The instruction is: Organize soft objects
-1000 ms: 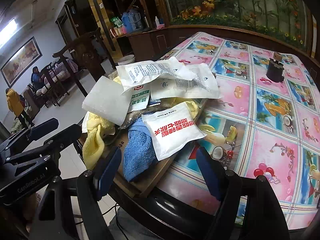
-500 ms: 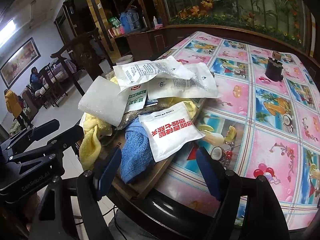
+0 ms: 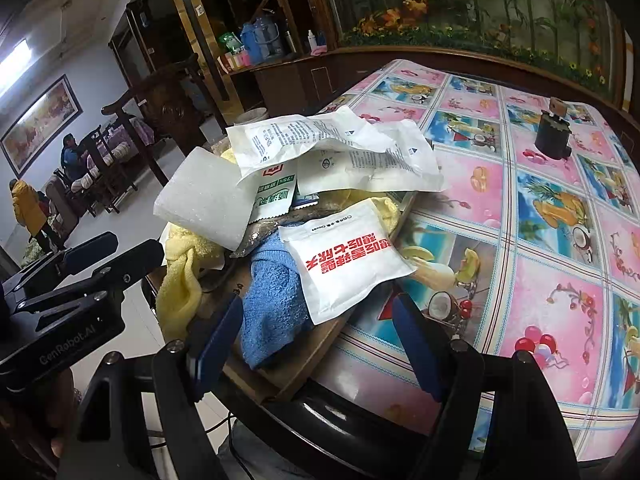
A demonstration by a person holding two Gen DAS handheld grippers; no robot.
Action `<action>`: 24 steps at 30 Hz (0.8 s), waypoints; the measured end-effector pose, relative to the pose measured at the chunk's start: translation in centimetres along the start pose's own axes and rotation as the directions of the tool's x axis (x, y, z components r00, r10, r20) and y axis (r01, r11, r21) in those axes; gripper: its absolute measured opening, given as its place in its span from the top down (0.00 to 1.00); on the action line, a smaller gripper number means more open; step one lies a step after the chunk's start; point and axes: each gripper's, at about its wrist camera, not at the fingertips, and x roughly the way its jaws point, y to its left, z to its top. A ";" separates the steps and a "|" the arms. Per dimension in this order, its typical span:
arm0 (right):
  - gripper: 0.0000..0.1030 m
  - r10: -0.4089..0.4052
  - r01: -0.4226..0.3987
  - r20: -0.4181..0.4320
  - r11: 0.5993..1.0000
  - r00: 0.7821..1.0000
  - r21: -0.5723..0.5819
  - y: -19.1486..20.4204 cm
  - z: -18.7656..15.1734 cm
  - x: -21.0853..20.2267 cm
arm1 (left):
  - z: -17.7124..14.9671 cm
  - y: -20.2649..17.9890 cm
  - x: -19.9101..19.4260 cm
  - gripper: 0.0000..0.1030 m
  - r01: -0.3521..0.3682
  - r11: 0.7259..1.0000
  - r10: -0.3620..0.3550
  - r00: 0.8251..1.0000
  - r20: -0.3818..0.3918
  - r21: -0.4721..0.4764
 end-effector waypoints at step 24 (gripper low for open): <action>0.25 0.026 -0.026 0.017 1.000 1.000 -0.001 0.3 -0.1 0.2 | 0.2 -0.4 0.7 0.35 0.005 1.000 -0.005 1.000 -0.003 0.013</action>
